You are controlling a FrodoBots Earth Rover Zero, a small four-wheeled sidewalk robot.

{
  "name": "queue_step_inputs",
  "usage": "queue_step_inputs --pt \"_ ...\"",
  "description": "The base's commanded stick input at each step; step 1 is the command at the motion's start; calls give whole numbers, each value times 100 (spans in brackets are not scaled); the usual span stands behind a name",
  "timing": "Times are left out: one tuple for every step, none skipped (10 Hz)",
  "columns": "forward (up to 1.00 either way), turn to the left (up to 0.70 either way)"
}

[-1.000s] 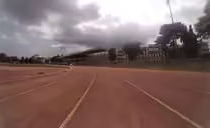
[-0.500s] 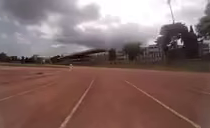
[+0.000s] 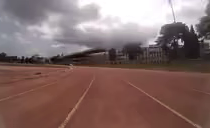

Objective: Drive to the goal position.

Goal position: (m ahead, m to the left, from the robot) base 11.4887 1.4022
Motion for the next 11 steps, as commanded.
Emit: queue_step_inputs --pt "45 0" --pt "45 0" --pt "45 0" --pt "45 0" --pt "45 0" --pt "45 0" --pt "45 0" --pt "45 0" --pt "45 0" --pt "45 0" --pt "45 0"
